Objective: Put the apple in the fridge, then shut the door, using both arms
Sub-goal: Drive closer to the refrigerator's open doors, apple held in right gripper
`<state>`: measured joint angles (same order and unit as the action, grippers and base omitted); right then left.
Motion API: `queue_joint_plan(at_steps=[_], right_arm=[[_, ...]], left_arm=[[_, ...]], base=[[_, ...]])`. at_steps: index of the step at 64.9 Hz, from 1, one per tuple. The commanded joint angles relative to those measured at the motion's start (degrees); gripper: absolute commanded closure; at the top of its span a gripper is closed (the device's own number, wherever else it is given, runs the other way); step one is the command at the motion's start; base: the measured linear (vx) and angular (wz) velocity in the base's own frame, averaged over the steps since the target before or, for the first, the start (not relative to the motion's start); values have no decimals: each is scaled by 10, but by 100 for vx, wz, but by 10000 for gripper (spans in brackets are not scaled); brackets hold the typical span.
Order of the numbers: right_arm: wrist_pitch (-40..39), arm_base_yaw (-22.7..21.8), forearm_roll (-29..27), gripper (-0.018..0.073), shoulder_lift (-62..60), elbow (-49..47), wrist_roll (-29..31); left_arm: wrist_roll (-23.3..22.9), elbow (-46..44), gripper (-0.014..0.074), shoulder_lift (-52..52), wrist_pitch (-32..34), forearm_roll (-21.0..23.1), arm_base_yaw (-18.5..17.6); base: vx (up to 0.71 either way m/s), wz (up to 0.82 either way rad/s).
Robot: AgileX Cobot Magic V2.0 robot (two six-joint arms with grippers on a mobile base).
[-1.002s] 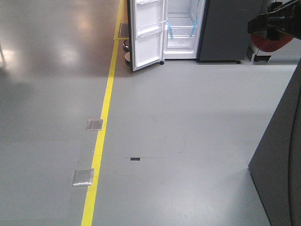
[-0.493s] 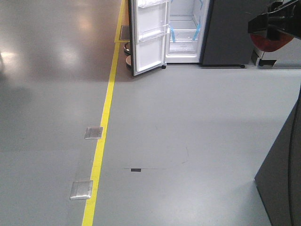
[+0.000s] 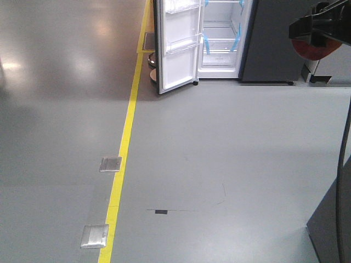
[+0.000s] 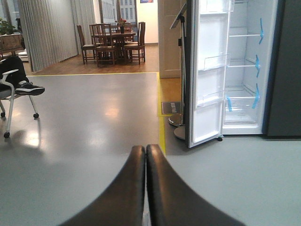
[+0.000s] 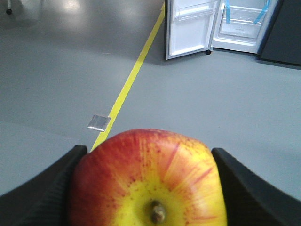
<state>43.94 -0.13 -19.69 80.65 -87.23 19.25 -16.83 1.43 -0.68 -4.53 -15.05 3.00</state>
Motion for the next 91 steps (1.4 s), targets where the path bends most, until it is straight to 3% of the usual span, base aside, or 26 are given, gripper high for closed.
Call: queue_joint_plan(at_steps=[1,91], right_arm=[[-41,-4,-12,475,-20,-18,2],[-41,-4,-12,475,-20,-18,2]], left_arm=[[-5,16,602,-9,41,0,-2],[-5,16,602,-9,41,0,-2]], base=[[16,3],[17,0]])
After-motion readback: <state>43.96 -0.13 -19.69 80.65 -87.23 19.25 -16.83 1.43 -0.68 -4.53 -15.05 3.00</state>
